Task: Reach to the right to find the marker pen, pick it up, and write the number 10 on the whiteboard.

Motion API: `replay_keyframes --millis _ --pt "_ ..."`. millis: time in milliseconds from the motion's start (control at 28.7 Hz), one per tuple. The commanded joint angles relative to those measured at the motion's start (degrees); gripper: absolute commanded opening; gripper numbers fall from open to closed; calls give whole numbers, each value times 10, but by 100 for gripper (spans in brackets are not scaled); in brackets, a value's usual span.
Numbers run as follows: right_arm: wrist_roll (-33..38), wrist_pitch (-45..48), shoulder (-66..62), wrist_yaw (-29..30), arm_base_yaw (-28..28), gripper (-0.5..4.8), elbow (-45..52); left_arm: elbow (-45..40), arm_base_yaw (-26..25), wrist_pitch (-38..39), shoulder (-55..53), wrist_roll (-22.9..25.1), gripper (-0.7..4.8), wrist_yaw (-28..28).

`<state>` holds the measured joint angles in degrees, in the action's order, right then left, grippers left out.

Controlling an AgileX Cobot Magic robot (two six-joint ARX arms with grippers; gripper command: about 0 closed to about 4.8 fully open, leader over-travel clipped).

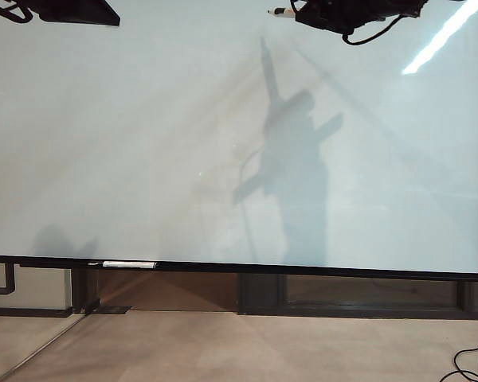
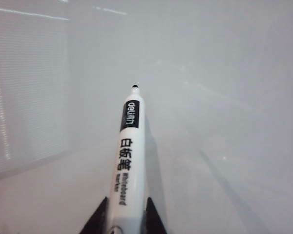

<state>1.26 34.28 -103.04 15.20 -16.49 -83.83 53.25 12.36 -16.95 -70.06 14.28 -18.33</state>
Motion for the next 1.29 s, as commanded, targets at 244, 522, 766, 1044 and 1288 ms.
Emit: replay_keyframes --millis 244,522,766,1044,1288 --pt "1 -29 -27 -22 -3 -6 -59 3 1 -2 4 3 -6 1" --pt "-6 -45 -27 -37 -3 -6 -85 3 1 6 5 3 -6 1" --pt "-11 -50 -27 -44 -3 -6 -90 3 1 6 5 3 -6 0" --pt "-18 -55 -28 -53 -3 -6 -91 3 1 6 5 5 -6 -9" --pt "-19 -56 -35 -52 -2 -6 -91 3 1 6 5 7 -6 -9"
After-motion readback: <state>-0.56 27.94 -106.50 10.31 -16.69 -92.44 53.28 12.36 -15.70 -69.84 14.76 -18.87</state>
